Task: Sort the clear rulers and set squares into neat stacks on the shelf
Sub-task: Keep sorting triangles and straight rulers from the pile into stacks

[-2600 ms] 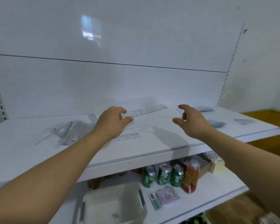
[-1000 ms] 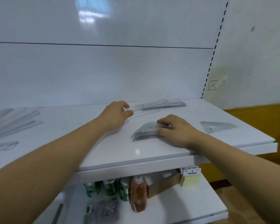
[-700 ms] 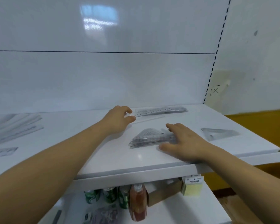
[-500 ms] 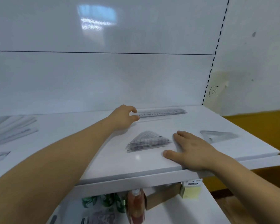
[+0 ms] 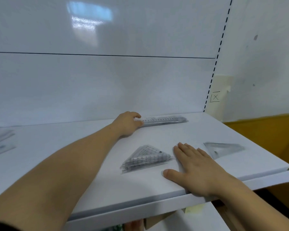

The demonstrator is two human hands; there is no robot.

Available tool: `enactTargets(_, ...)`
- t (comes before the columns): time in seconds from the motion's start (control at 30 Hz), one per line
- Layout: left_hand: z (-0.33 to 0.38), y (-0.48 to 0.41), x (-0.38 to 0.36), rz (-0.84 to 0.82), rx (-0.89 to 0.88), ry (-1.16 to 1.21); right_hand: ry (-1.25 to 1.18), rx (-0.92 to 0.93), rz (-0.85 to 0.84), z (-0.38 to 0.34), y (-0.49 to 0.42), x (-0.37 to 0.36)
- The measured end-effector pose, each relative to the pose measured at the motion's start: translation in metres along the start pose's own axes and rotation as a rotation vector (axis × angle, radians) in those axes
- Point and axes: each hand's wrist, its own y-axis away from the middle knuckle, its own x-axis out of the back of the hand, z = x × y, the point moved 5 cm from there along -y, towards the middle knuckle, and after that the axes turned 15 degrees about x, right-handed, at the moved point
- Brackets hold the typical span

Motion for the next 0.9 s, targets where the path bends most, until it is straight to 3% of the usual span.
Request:
enactTargets(0.5, -0.006, 0.002, -0.007, -0.06, 0.033, -0.02, -0.013, 0.007, 0.003, 0.002, 0.0, -0.001)
enactTargets(0.73, -0.061, 0.068, 0.013, -0.098, 0.193, -0.244, 0.008, 0.051, 0.057, -0.001, 0.0, 0.002)
enactTargets(0.9, -0.08, 0.138, 0.028, -0.075, 0.247, -0.209, -0.068, 0.068, 0.058, -0.001, 0.001, 0.012)
